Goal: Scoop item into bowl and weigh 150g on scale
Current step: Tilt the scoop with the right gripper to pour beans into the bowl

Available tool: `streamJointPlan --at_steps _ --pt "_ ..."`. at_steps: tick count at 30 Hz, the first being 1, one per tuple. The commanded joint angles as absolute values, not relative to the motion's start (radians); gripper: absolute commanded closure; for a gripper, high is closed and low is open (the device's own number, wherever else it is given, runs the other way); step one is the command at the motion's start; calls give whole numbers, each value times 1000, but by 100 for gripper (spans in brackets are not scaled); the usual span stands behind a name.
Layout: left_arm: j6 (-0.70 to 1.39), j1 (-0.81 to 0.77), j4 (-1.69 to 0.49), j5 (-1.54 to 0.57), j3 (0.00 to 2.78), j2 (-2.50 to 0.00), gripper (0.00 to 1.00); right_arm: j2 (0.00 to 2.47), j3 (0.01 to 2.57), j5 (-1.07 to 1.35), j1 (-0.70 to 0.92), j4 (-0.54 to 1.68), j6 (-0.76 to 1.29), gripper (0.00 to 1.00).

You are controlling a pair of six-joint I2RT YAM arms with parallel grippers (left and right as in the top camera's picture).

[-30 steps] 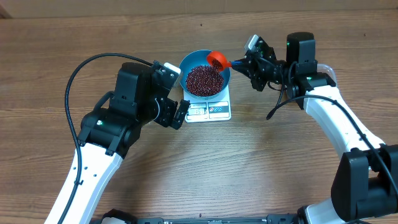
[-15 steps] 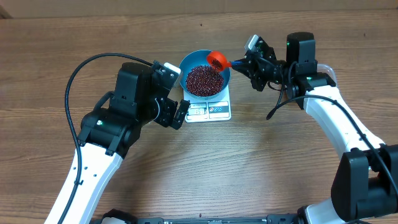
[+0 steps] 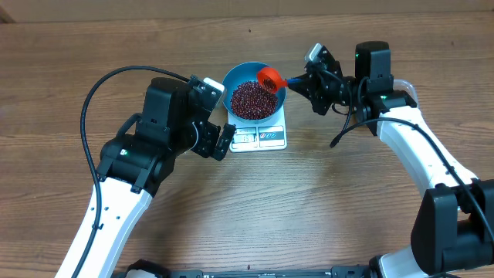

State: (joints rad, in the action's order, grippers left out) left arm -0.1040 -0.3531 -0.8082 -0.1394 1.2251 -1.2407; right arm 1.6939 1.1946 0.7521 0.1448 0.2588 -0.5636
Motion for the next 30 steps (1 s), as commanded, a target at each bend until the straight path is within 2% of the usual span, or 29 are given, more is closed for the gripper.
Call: streamJointPlan --at_steps 1,9,18,30 --pt "-97 -356 -808 -154 1227 -1229 0 1700 1199 764 151 263 -547 96" --pt "-97 -356 -808 -154 1227 -1229 0 1700 1199 735 184 264 -550 96" --pt "-97 -356 -808 -154 1227 -1229 0 1700 1199 480 276 260 -467 96" --pt "-97 -356 -808 -154 1227 -1229 1 1701 1200 325 299 210 -498 96"
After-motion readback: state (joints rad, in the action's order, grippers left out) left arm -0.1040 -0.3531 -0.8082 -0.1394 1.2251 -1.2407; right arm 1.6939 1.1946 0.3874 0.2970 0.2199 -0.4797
